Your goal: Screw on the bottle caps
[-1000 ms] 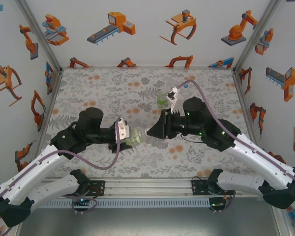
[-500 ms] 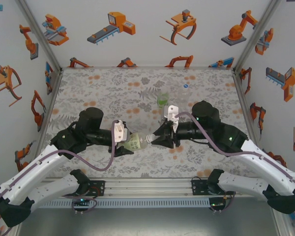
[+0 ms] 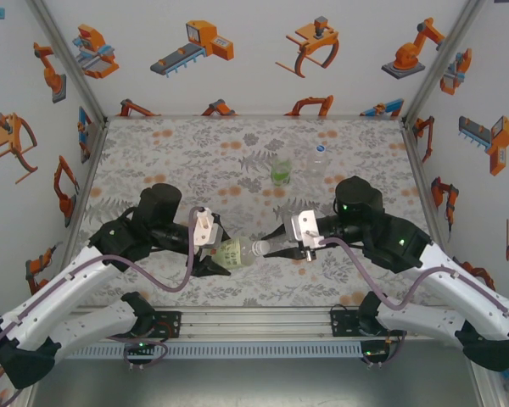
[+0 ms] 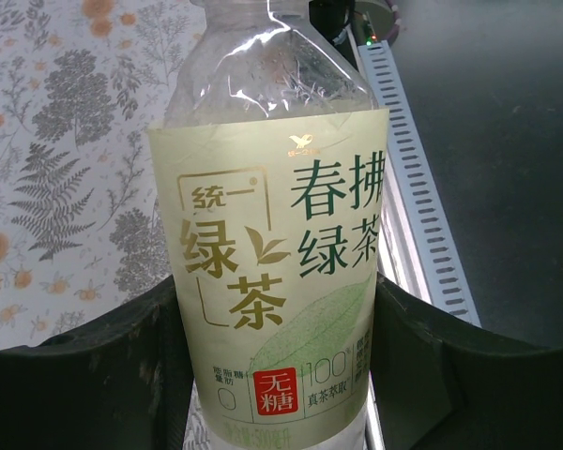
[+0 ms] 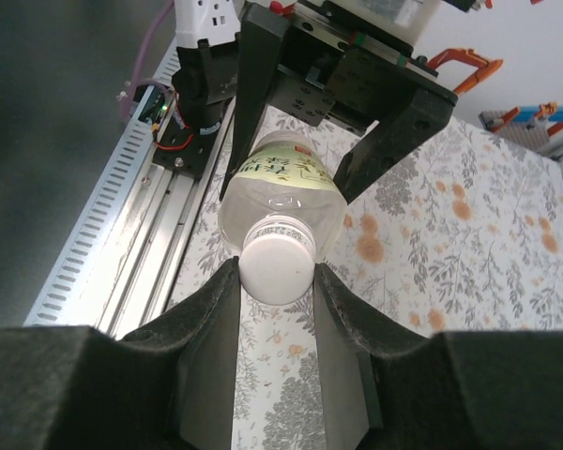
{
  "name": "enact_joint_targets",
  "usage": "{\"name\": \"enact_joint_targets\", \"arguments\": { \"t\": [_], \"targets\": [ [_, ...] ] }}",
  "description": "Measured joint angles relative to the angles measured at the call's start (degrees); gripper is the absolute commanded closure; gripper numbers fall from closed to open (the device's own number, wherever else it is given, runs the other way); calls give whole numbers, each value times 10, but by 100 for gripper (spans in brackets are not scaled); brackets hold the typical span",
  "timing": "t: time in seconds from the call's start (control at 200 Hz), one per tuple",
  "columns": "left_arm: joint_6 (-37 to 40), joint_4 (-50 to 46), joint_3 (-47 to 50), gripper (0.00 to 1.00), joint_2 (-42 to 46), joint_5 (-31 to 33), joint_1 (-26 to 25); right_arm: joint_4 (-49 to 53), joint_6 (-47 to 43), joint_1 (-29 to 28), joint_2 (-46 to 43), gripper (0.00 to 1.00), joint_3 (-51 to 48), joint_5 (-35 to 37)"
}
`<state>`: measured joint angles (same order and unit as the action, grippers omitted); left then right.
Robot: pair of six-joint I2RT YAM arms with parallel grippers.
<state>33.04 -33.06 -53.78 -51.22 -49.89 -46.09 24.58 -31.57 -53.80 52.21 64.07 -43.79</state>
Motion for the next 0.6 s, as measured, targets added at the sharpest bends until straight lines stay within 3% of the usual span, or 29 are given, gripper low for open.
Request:
{"name": "enact_joint_targets", "arguments": {
  "t": [0.13, 0.265, 0.431, 0.596],
  "targets": [
    [0, -11, -2, 100, -1, -8, 0, -12, -4, 0, -1, 100, -10, -15],
    [0, -20, -2, 100, 2, 4, 0, -64, 55, 0, -8, 100, -43, -8],
    [-5, -20, -1, 100, 19, 69, 0, -161, 235, -2, -23, 100, -97, 65],
    [-24, 2, 11, 100, 25, 152, 0, -201, 475, -12, -15, 100, -123, 212]
  ]
}}
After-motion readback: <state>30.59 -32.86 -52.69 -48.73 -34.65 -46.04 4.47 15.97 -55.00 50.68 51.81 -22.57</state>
